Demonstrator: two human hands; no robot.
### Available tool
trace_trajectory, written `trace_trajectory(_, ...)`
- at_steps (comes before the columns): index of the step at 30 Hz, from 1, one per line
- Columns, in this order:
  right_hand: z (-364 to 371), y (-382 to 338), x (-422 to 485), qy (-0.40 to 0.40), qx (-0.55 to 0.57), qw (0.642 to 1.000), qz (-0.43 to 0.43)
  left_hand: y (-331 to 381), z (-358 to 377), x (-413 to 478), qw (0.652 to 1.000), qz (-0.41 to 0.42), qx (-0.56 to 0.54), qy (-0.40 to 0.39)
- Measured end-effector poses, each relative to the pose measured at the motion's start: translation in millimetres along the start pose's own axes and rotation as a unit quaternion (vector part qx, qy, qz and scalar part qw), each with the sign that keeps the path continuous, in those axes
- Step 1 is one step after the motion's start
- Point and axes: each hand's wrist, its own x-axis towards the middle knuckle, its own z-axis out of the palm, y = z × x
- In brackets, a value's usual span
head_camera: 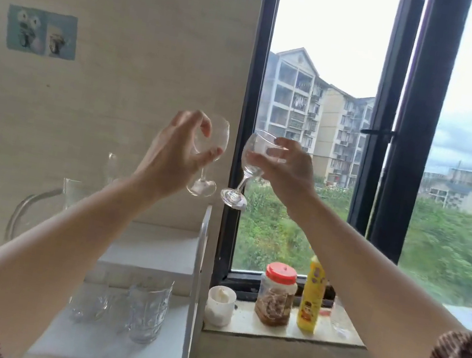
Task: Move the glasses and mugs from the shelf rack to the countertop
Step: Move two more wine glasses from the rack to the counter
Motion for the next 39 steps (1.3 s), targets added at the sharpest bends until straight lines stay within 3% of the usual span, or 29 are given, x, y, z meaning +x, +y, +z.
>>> trace_trajectory(10, -232, 40, -101, 0.094, -0.136, 0.982, 0.091, 188, 140, -58, 0.978, 0.01, -0.169, -0.119)
trace_trajectory(17, -421, 44, -198, 0.161, -0.228, 0.947, 0.161, 366, 220, -111, 0.941, -0.059, -0.291, -0.163)
trace_trajectory(27, -679, -23, -351, 0.295, -0.313, 0.878, 0.211, 664, 288, -174, 0.86, -0.041, -0.45, -0.237)
trace_trajectory(39, -901, -75, -508, 0.444, -0.386, 0.763, 0.268, 954, 355, -247, 0.742, 0.038, -0.575, -0.342)
